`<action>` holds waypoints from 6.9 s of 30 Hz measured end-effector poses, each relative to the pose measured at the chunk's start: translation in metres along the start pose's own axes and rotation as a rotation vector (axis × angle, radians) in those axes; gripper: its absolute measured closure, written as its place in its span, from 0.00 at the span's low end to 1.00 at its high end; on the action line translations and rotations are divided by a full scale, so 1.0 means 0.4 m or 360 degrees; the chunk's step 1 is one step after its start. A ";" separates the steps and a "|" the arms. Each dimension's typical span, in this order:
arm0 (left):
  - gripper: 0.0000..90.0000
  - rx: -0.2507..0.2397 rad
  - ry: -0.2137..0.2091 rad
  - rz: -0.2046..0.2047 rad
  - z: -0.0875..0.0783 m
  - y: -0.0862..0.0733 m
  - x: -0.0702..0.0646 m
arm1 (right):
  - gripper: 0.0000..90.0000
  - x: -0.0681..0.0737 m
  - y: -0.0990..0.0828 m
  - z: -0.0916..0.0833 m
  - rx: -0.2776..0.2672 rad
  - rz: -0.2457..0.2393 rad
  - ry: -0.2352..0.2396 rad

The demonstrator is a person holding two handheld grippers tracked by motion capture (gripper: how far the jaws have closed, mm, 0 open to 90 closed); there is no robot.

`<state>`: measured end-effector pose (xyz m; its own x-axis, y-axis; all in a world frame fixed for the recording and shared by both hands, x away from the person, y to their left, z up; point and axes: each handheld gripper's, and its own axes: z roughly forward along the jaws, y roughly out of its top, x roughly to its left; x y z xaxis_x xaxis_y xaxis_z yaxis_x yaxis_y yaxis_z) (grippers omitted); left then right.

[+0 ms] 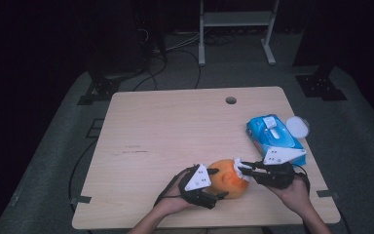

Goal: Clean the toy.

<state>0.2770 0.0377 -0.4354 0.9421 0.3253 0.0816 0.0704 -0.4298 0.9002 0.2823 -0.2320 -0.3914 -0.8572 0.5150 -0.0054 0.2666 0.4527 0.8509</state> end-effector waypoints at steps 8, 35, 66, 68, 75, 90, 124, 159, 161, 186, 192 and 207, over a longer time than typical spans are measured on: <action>0.28 0.0066 -0.0004 0.0022 0.014 -0.011 -0.008 | 0.86 0.030 0.015 0.005 0.0001 -0.0033 0.0079; 0.34 0.0152 -0.0066 0.0190 0.019 -0.018 -0.030 | 0.86 -0.016 0.008 0.013 0.0088 -0.0048 0.0022; 0.31 0.0065 -0.0074 -0.0104 0.000 -0.031 0.033 | 0.86 -0.058 -0.025 -0.015 -0.0009 0.0085 0.0067; 0.31 0.0058 -0.0078 -0.0126 -0.003 -0.034 0.039 | 0.86 -0.077 -0.040 -0.022 0.0007 0.0124 0.0024; 0.30 0.0016 -0.0073 -0.0221 -0.005 -0.040 0.058 | 0.86 -0.071 -0.032 -0.030 -0.0049 0.0132 0.0013; 0.28 -0.0038 -0.0010 -0.0383 -0.014 -0.048 0.088 | 0.85 -0.050 -0.023 0.003 0.0009 0.0083 -0.0009; 0.31 0.0070 0.0128 -0.0130 0.036 -0.012 0.017 | 0.86 0.060 0.068 0.035 -0.0060 -0.0181 -0.0078; 0.37 0.0087 0.0239 0.0079 -0.060 0.041 0.063 | 0.86 -0.046 0.047 0.048 -0.0177 0.0138 0.0036; 0.38 0.0130 0.0279 0.0090 -0.076 0.036 0.073 | 0.86 -0.055 0.046 0.080 -0.0155 0.0172 0.0060; 0.44 0.0228 -0.0016 0.0008 -0.076 -0.010 -0.048 | 0.85 0.002 0.028 0.096 0.0058 0.0106 0.0203; 0.33 0.0166 -0.0131 0.0052 -0.098 0.035 -0.037 | 0.85 0.017 -0.015 0.097 0.0091 0.0137 0.0257; 0.19 0.0291 -0.0181 0.0004 -0.011 0.018 0.046 | 0.85 0.003 -0.064 0.059 -0.0006 0.0226 0.0348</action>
<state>0.2935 0.0442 -0.4258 0.9726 0.2312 0.0257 0.1164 -0.5796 0.8066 0.2849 -0.2256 -0.4256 -0.8862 0.4035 0.2276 0.3898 0.3842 0.8369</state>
